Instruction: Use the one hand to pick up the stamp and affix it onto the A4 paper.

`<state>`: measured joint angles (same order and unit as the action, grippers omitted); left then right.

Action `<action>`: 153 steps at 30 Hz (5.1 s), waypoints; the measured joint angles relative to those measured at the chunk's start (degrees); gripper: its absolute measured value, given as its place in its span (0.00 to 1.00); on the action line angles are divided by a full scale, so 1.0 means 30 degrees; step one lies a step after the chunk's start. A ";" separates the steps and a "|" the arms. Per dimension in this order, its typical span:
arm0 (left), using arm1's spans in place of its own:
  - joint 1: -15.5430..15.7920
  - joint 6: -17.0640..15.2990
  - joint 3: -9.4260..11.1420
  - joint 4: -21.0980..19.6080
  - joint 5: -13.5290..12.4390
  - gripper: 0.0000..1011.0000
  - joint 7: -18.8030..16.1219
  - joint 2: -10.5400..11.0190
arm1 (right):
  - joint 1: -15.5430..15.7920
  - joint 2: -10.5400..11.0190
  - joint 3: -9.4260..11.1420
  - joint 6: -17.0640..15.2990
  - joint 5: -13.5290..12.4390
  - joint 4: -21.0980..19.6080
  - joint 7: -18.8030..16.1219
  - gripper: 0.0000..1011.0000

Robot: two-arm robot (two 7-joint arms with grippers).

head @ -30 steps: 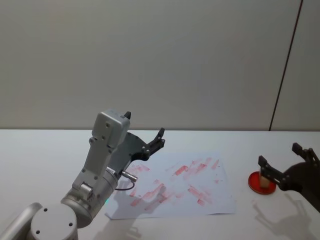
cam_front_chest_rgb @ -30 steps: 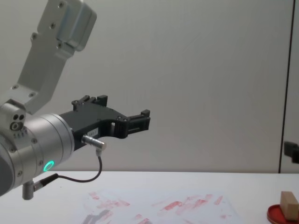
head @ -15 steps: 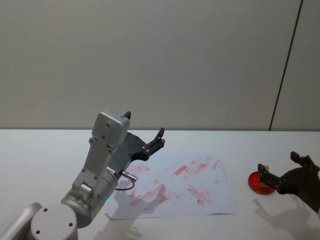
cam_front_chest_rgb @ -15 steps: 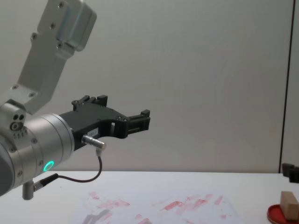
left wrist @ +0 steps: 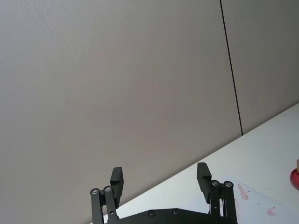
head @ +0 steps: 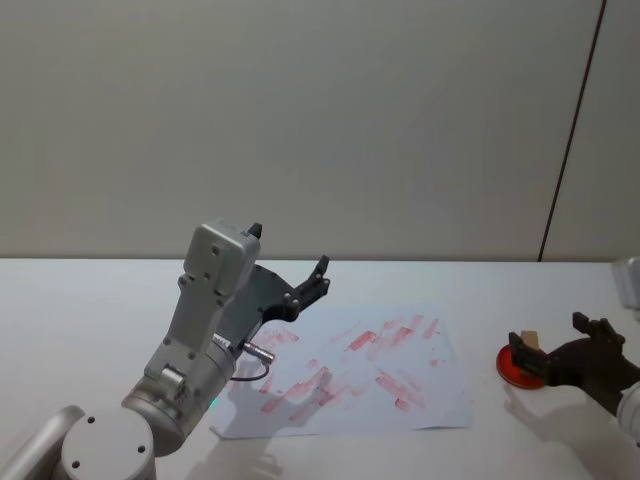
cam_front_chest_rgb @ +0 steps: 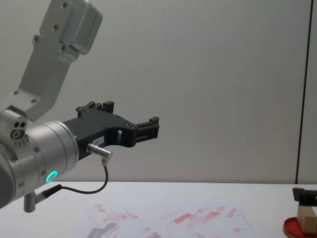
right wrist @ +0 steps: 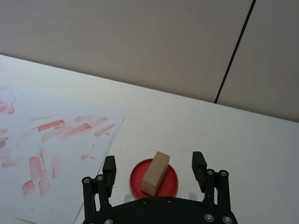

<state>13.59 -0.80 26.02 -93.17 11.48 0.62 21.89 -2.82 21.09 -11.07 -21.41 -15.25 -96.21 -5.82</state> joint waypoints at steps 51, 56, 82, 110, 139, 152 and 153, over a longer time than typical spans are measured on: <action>0.0001 0.0000 0.0000 -0.0001 0.0000 0.99 0.0002 0.0000 | -0.1852 -0.1585 -0.0297 -0.2265 -0.0024 0.2714 0.0621 0.99; 0.0000 0.0000 -0.0001 0.0000 0.0000 0.99 0.0002 0.0001 | -0.1864 -0.1657 -0.0300 -0.2265 -0.0025 0.2893 0.0627 0.99; 0.0001 -0.0001 0.0000 -0.0001 0.0000 0.99 0.0002 0.0000 | -0.2315 -0.1967 -0.0387 -0.1989 0.0167 0.3898 0.0220 0.75; 0.0001 0.0000 0.0000 -0.0001 0.0000 0.99 0.0002 0.0000 | -0.2477 -0.1986 -0.0412 -0.1623 0.0475 0.3961 -0.0231 0.22; 0.0000 0.0000 0.0000 -0.0001 0.0000 0.99 0.0002 0.0000 | -0.4475 -0.2444 -0.1465 0.0514 0.3087 0.4478 -0.6712 0.22; 0.0000 0.0000 0.0000 -0.0001 0.0000 0.99 0.0002 -0.0001 | -0.5854 -0.2945 -0.2421 -0.0063 0.5237 0.6496 -1.0706 0.22; 0.0001 0.0000 0.0000 0.0000 0.0000 0.99 0.0002 0.0000 | -0.6018 -0.3017 -0.2552 -0.0222 0.5556 0.6816 -1.1170 0.22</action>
<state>13.59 -0.80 26.02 -93.17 11.48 0.63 21.89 -20.87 12.03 -18.73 -22.07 1.42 -75.76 -39.33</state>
